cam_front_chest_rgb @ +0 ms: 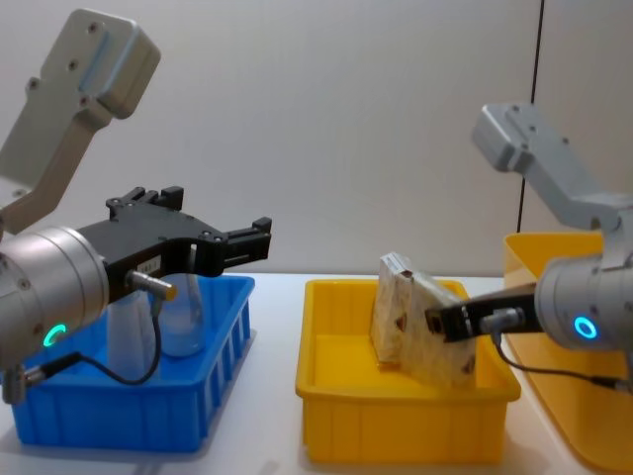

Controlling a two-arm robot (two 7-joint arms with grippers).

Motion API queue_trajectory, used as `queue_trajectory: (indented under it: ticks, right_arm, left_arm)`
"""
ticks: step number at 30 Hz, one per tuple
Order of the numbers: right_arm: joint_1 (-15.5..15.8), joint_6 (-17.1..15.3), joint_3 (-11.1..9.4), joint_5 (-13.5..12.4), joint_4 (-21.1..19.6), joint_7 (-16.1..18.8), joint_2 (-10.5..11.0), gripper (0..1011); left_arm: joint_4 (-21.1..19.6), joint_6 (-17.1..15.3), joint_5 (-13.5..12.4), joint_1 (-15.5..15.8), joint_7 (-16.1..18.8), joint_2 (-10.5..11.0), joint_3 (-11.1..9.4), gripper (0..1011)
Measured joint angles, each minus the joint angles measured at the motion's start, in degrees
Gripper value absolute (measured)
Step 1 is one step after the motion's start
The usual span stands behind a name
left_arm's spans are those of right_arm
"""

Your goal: Bimanual collaborative sorting of washing and personal care products

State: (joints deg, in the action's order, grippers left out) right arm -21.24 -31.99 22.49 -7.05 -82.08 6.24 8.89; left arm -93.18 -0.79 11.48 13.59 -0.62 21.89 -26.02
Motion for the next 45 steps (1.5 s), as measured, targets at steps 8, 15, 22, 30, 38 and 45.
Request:
queue_trajectory:
  ticks: [8, 15, 22, 30, 38, 45]
  right_arm:
    - [1.1, 5.5, 0.0, 1.5, -1.9, -0.7, 0.6, 225]
    - [2.2, 11.0, -0.4, 2.7, -4.1, -1.3, 1.1, 212]
    - [3.3, 15.0, -1.5, 3.1, -6.5, -2.1, 1.3, 199]
    - [5.0, 18.3, -4.3, 3.4, -10.7, -4.8, 1.2, 192]
    - [6.3, 17.2, -7.1, 3.8, -14.2, -7.9, 0.6, 186]
    - [7.6, 12.9, -10.3, 3.7, -16.8, -10.6, -0.4, 186]
  left_arm:
    - [0.0, 0.0, 0.0, 0.0, 0.0, 0.0, 0.0, 1001]
    - [0.0, 0.0, 0.0, 0.0, 0.0, 0.0, 0.0, 1001]
    - [0.0, 0.0, 0.0, 0.0, 0.0, 0.0, 0.0, 1001]
    - [0.0, 0.0, 0.0, 0.0, 0.0, 0.0, 0.0, 1001]
    - [0.0, 0.0, 0.0, 0.0, 0.0, 0.0, 0.0, 1001]
    - [0.0, 0.0, 0.0, 0.0, 0.0, 0.0, 0.0, 1001]
